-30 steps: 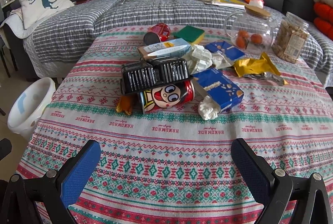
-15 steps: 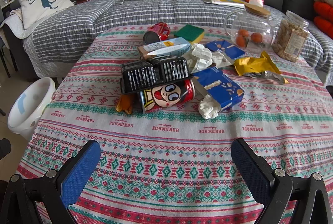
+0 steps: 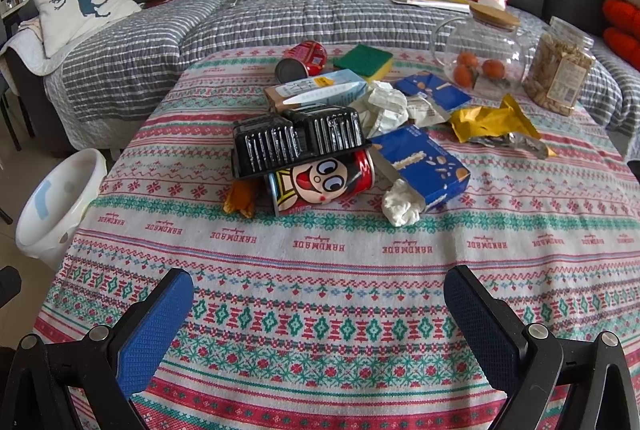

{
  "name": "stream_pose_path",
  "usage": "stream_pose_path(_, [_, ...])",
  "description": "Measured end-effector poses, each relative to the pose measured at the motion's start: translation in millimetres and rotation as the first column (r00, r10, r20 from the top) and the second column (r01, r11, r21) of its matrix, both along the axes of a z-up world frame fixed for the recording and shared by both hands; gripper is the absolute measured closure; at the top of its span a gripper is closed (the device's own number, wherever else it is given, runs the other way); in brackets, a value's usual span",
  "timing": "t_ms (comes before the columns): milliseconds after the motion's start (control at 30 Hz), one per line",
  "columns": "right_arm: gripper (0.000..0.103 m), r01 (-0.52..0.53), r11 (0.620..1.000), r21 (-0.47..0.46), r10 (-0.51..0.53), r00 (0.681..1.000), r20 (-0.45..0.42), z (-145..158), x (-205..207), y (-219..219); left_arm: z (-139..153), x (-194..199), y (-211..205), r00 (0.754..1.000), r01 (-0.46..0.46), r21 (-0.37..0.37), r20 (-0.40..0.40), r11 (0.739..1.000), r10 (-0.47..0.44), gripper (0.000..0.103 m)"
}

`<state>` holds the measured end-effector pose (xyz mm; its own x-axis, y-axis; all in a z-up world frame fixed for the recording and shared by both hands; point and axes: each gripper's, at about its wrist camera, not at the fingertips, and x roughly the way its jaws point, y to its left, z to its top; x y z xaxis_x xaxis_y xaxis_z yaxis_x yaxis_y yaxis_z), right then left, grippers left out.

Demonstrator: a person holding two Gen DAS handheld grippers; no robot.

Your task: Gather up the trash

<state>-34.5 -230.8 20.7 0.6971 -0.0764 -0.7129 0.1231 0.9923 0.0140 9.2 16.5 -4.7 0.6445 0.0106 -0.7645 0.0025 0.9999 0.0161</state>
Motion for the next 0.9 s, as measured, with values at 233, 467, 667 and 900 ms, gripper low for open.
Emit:
stream_pose_path(233, [0.000,0.001,1.000,0.002,-0.001,1.000,-0.002,-0.1,-0.2,-0.1,0.3,-0.6,0.2,1.000,0.001,0.001,0.001,1.000,-0.001,0.000])
stream_pose_path(467, [0.000,0.004,1.000,0.009,-0.004,1.000,-0.005,0.8,0.5,-1.8,0.8,-1.0,0.5,1.000,0.000,0.001,0.002,1.000,0.000,0.000])
stream_pose_path(667, [0.000,0.004,1.000,0.009,-0.004,1.000,-0.005,0.5,0.4,-1.9,1.4,-1.1,1.4,1.000,0.001,0.000,0.002,1.000,-0.001,0.000])
stream_pose_path(900, [0.000,-0.003,1.000,0.012,0.003,1.000,-0.012,0.5,1.7,-2.5,5.1,0.0,0.1,1.000,0.014,-0.003,0.004,1.000,-0.014,0.000])
